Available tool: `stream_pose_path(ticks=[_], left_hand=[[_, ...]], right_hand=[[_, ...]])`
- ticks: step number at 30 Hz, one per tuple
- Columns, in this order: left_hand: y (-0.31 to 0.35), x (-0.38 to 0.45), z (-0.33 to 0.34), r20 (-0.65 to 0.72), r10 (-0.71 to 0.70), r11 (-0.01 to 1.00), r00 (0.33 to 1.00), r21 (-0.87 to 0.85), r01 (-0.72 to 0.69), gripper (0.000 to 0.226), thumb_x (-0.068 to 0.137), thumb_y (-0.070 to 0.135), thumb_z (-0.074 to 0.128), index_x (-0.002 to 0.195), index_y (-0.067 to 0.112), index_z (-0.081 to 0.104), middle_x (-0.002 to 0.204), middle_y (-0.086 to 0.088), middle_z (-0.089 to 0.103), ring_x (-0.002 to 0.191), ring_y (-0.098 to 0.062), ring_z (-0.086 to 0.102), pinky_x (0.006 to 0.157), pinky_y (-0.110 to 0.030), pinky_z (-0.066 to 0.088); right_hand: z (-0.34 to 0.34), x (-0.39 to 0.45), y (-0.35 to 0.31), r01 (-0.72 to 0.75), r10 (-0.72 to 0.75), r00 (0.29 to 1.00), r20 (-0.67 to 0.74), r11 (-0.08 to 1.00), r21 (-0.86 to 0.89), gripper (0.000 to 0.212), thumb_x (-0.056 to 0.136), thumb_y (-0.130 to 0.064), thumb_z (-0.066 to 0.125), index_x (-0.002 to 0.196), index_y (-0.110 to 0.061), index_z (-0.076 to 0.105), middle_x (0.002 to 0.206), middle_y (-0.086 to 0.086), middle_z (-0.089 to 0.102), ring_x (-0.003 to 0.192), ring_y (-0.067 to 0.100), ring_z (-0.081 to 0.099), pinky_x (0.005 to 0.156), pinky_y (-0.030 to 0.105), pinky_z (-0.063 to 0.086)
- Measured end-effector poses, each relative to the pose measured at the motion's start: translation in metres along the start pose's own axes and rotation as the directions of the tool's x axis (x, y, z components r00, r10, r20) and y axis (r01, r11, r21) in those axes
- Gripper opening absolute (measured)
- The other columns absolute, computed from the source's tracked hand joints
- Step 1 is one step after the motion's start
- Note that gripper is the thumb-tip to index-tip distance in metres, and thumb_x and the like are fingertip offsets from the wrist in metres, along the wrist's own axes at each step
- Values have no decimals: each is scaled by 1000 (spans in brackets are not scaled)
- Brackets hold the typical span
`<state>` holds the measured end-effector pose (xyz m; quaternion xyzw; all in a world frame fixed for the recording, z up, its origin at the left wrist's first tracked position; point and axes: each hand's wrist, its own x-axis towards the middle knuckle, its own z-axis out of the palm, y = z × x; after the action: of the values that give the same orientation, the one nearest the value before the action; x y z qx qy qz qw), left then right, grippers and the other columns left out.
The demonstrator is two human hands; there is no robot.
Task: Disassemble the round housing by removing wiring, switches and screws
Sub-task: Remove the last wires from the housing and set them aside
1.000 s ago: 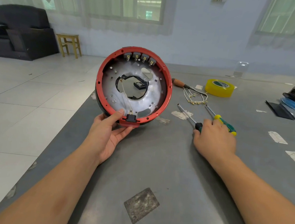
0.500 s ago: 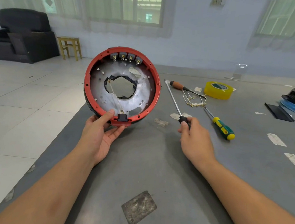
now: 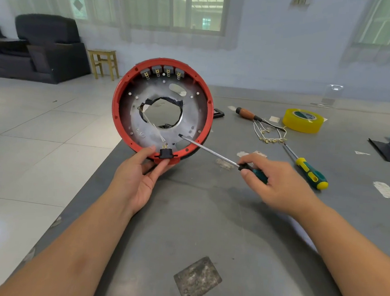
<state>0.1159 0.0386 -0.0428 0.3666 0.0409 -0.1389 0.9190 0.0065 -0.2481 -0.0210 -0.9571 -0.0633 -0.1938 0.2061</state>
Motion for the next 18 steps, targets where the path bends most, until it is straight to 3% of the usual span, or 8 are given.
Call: stream_pose_path(ticks=[3,8,12,15,18], left_hand=[[2,1,-1,3,9,1000,1000,12,-9,26,99,1,63,122,-11,60,122,-35,69,104,-56,71,85,-36,64],[4,3,-3,-17,20,1000,1000,20,-20,26,98,-5,61,124,-9,57,129,-36,65,110,-54,69,78,-39,65],[3,7,-5,-10,15,998,1000,56,-14,36,97,-6,61,132,-13,56,127,-33,68,116,-50,69,76,-36,65],[3,9,-7,-11,21,996,1000,82,-20,23,95,-6,64,118,-6,63,119,-27,72,111,-43,73,76,-37,65],[3,12,-9,-8,33,992,999,124,-32,14,94,-7,65,108,-2,65,113,-24,71,107,-36,76,81,-41,65]], right_hand=[[-8,4,-5,73,-72,997,23,997,-30,19,97,-46,54,114,-42,63,93,-19,68,81,0,60,68,28,49],[-14,9,-8,127,-116,988,103,986,-107,28,100,-48,50,122,-41,67,84,-24,60,87,-14,53,61,15,39],[-14,12,-11,116,-96,983,155,985,-125,33,101,-49,47,128,-45,63,76,-30,57,87,-12,54,61,19,45],[-13,13,-12,120,-96,981,169,982,-143,37,99,-53,44,129,-47,63,70,-31,54,73,-4,58,62,22,48],[-13,13,-12,102,-78,978,191,987,-122,42,96,-57,40,130,-48,63,70,-25,61,71,3,61,66,30,55]])
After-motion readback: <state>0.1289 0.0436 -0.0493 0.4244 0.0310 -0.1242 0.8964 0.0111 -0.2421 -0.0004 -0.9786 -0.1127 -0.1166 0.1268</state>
